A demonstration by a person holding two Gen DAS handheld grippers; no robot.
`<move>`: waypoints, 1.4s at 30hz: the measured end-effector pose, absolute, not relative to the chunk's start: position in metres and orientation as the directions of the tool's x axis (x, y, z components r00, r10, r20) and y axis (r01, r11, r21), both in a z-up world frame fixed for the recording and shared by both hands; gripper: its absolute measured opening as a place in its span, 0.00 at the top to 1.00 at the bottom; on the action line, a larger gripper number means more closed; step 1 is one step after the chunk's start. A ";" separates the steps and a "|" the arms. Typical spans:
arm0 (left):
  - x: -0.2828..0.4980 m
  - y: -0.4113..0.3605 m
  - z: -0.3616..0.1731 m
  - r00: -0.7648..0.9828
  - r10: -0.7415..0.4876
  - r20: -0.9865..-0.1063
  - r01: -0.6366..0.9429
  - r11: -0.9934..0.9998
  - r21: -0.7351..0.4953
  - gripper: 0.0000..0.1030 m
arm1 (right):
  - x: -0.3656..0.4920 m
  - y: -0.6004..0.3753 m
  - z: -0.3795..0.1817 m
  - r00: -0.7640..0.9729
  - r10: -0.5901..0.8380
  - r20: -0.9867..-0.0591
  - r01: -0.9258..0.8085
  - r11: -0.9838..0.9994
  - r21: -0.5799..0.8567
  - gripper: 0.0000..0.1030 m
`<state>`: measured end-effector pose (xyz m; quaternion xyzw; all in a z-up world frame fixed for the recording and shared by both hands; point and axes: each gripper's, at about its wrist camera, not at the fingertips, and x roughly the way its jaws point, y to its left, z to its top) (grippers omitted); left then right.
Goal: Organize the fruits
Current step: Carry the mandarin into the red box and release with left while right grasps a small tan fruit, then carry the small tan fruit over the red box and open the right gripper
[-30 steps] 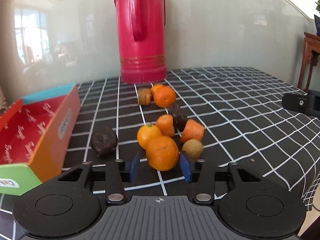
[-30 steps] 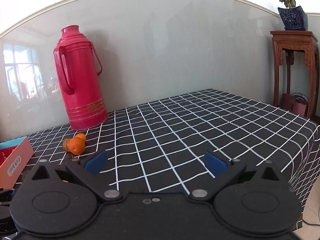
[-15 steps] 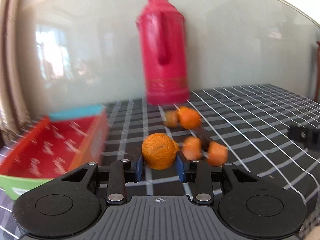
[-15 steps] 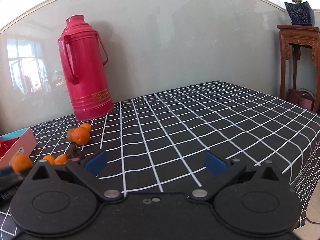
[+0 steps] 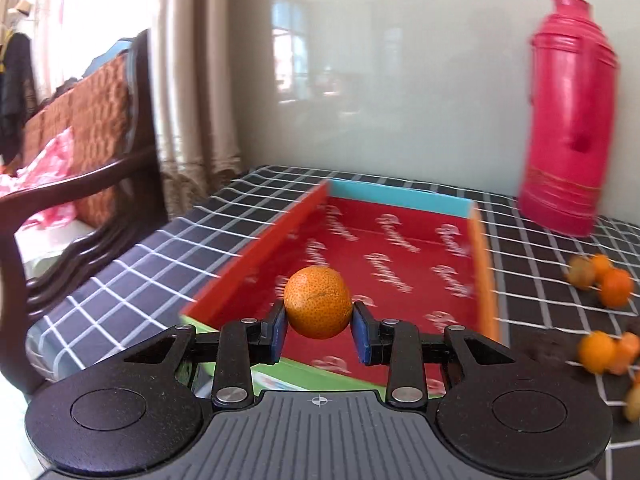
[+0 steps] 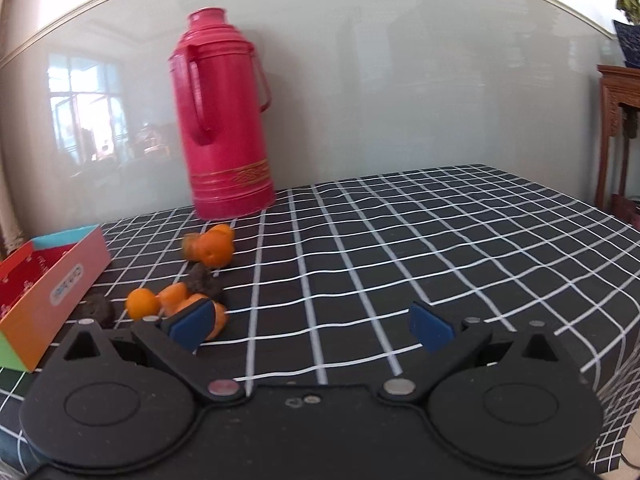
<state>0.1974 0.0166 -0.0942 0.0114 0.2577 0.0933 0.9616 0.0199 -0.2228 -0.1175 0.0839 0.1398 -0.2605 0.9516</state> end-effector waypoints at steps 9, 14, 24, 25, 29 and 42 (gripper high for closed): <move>0.198 0.020 -0.089 0.848 0.232 -0.477 -0.222 0.972 0.078 0.28 | 0.043 -0.190 -0.119 0.873 -0.396 -0.285 0.418 0.908 0.020 0.06; 0.185 0.028 -0.082 0.863 0.244 -0.443 -0.259 0.965 0.028 0.04 | 0.055 -0.178 -0.122 0.879 -0.368 -0.304 0.388 0.922 0.006 0.19; 0.166 0.052 -0.075 0.884 0.276 -0.377 -0.298 0.955 0.002 0.03 | 0.073 -0.176 -0.133 0.866 -0.319 -0.385 0.365 0.930 0.052 0.61; 0.165 0.054 -0.074 0.885 0.278 -0.373 -0.298 0.955 0.005 0.02 | 0.074 -0.175 -0.134 0.866 -0.313 -0.391 0.361 0.931 0.054 0.62; 0.163 0.061 -0.073 0.882 0.284 -0.376 -0.305 0.952 0.005 0.00 | 0.078 -0.172 -0.134 0.870 -0.305 -0.387 0.351 0.935 0.053 0.67; 0.150 0.115 -0.063 0.855 0.348 -0.385 -0.372 0.928 0.011 0.00 | 0.085 -0.174 -0.136 0.870 -0.283 -0.404 0.344 0.935 0.085 0.84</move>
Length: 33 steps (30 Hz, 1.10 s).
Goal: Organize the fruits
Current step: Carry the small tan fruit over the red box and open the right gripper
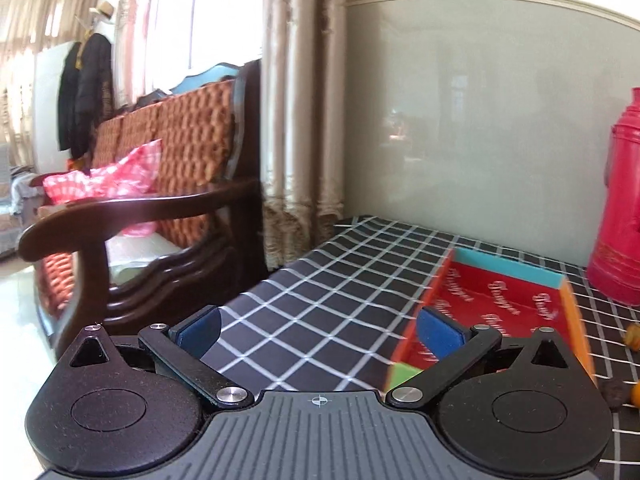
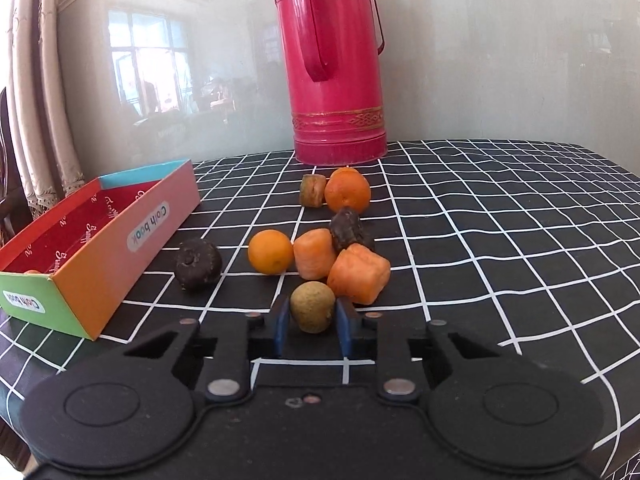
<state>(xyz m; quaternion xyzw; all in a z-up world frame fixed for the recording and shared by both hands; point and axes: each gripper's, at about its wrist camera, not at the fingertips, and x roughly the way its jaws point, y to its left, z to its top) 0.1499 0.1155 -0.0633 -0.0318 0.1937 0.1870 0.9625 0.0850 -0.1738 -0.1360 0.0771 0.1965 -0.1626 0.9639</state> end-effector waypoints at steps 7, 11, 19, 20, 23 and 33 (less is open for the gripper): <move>0.159 0.143 -0.086 0.796 0.347 -0.496 -0.448 0.889 -0.098 0.00 | 0.090 -0.141 -0.117 0.936 -0.164 -0.310 0.191 0.980 0.060 0.84; 0.158 0.152 -0.094 0.776 0.346 -0.527 -0.474 0.871 -0.126 0.00 | 0.104 -0.115 -0.106 0.960 -0.049 -0.275 0.063 0.997 0.044 0.84; 0.149 0.170 -0.097 0.756 0.381 -0.531 -0.513 0.850 -0.121 0.00 | 0.128 -0.069 -0.094 0.961 0.122 -0.249 -0.130 0.991 -0.015 0.84; 0.148 0.173 -0.098 0.752 0.385 -0.535 -0.520 0.846 -0.121 0.00 | 0.131 -0.065 -0.095 0.958 0.127 -0.257 -0.137 0.990 -0.022 0.84; 0.146 0.181 -0.099 0.742 0.398 -0.540 -0.534 0.837 -0.117 0.00 | 0.136 -0.058 -0.099 0.949 0.135 -0.286 -0.149 0.988 -0.029 0.84; 0.143 0.191 -0.100 0.725 0.427 -0.540 -0.557 0.825 -0.097 0.00 | 0.135 -0.059 -0.100 0.946 0.140 -0.294 -0.147 0.989 -0.003 0.74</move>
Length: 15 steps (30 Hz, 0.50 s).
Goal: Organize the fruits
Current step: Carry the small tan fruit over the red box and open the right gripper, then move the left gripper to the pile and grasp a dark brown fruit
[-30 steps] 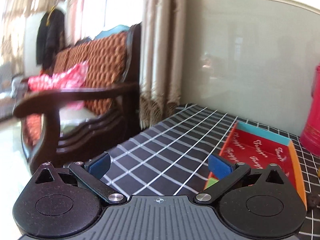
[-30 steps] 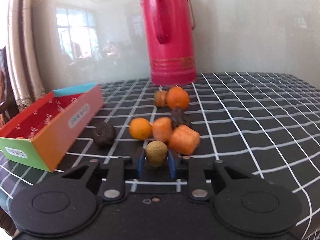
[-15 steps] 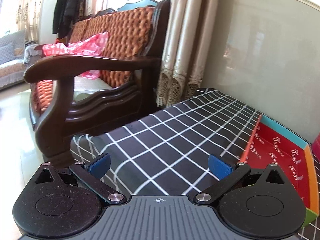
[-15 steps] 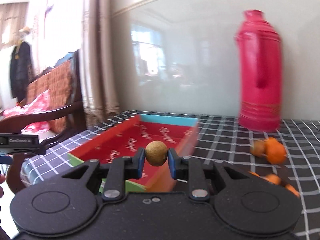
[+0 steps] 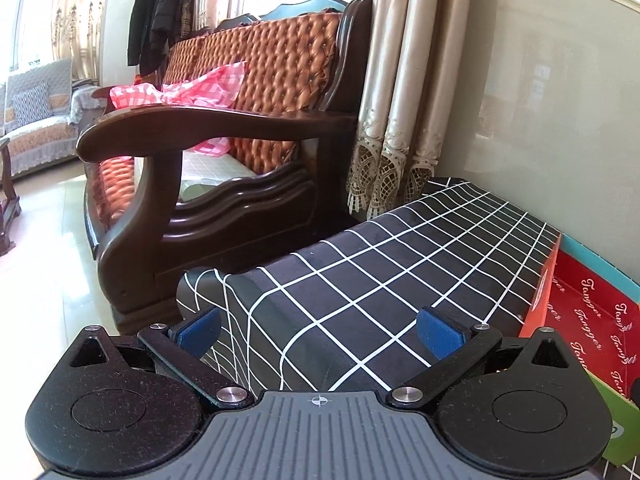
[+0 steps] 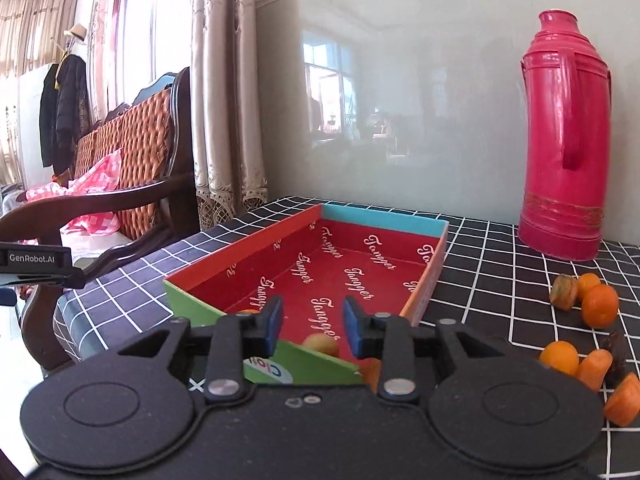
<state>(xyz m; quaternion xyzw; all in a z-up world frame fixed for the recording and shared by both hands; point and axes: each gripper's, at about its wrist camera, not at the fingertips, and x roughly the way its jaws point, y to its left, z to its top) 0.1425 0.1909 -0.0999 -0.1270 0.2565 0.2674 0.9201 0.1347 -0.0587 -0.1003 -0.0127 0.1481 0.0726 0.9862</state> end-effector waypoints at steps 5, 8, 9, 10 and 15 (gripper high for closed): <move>0.145 0.179 -0.098 0.738 0.412 -0.535 -0.533 0.842 -0.087 0.00 | 0.129 -0.071 -0.096 0.959 0.094 -0.267 -0.094 0.996 0.014 0.40; 0.146 0.169 -0.097 0.748 0.403 -0.528 -0.514 0.855 -0.075 0.00 | 0.121 -0.081 -0.091 0.971 0.044 -0.234 -0.043 0.999 0.010 0.31; 0.146 0.165 -0.096 0.752 0.402 -0.522 -0.507 0.860 -0.067 0.00 | 0.118 -0.085 -0.090 0.975 0.026 -0.223 -0.025 1.000 0.005 0.28; 0.147 0.160 -0.095 0.757 0.400 -0.516 -0.498 0.865 -0.059 0.00 | 0.115 -0.089 -0.089 0.978 0.004 -0.210 -0.005 1.000 -0.001 0.26; 0.147 0.130 -0.088 0.807 0.361 -0.466 -0.420 0.907 -0.024 0.00 | 0.095 -0.108 -0.083 0.978 -0.157 -0.134 0.153 0.987 -0.042 0.06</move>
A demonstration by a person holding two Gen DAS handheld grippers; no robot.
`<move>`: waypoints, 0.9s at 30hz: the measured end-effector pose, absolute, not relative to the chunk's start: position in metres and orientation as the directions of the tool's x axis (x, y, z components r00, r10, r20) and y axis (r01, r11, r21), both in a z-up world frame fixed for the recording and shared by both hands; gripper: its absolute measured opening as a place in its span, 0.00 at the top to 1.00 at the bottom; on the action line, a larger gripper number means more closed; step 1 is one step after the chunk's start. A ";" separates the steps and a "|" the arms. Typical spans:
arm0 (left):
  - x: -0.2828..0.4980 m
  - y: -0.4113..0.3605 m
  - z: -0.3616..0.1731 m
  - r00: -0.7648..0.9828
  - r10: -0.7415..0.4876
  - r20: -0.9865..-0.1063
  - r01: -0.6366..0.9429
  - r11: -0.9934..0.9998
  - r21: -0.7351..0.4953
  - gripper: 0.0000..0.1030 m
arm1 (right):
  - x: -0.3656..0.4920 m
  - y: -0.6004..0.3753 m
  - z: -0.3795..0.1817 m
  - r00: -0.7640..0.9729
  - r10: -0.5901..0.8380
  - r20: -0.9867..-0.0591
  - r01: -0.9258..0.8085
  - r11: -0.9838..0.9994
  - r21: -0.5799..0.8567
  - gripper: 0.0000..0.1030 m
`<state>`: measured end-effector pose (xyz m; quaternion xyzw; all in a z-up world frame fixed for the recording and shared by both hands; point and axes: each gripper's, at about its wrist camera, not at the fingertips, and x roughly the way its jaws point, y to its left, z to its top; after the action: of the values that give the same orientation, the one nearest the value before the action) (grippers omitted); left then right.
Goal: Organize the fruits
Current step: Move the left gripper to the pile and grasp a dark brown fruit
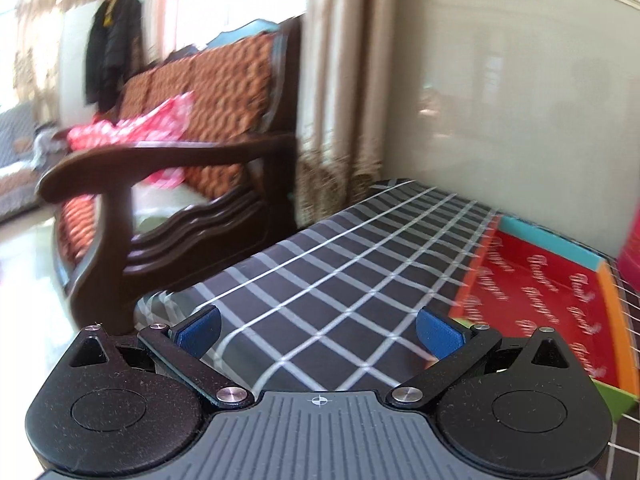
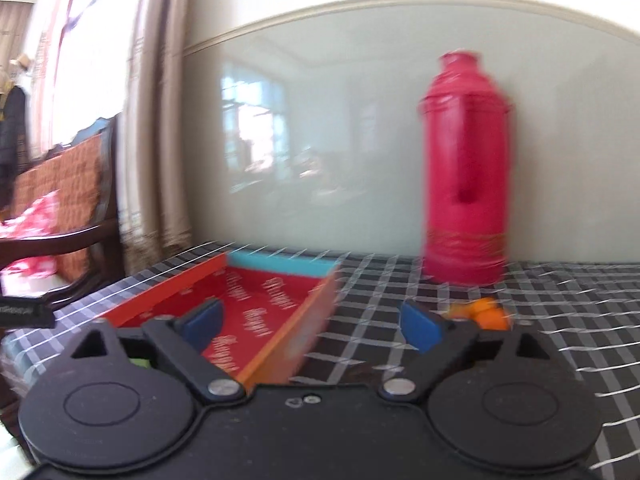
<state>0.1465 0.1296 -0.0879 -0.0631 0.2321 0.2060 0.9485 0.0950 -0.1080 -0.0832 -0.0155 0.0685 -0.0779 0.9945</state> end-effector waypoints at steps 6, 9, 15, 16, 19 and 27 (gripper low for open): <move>0.138 0.073 -0.077 0.904 0.223 -0.365 -0.235 0.972 0.012 0.00 | 0.079 -0.146 -0.081 0.908 -0.406 -0.102 0.404 0.914 -0.042 0.06; 0.129 0.040 -0.073 0.938 0.133 -0.319 -0.125 0.991 0.046 0.00 | 0.070 -0.168 -0.083 0.833 -0.543 -0.104 0.543 0.839 -0.028 0.06; 0.113 -0.026 -0.075 0.968 -0.049 -0.247 0.082 0.989 0.125 0.00 | 0.047 -0.210 -0.086 0.712 -0.693 -0.113 0.698 0.716 0.002 0.06; 0.112 -0.038 -0.078 0.966 -0.068 -0.247 0.106 0.984 0.145 0.00 | 0.043 -0.216 -0.087 0.690 -0.716 -0.111 0.720 0.694 0.000 0.06; 0.113 -0.064 -0.086 0.954 -0.121 -0.274 0.171 0.971 0.168 0.00 | 0.034 -0.229 -0.088 0.626 -0.771 -0.112 0.775 0.632 -0.014 0.06; 0.130 -0.105 -0.105 0.911 -0.202 -0.359 0.271 0.950 0.156 0.01 | 0.010 -0.253 -0.092 0.599 -0.787 -0.146 0.796 0.605 0.008 0.06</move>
<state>0.1304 -0.1047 -0.1045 0.1015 0.1718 -0.1217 0.9723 0.0096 -0.2530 -0.0922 0.0361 0.0641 -0.4430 0.8935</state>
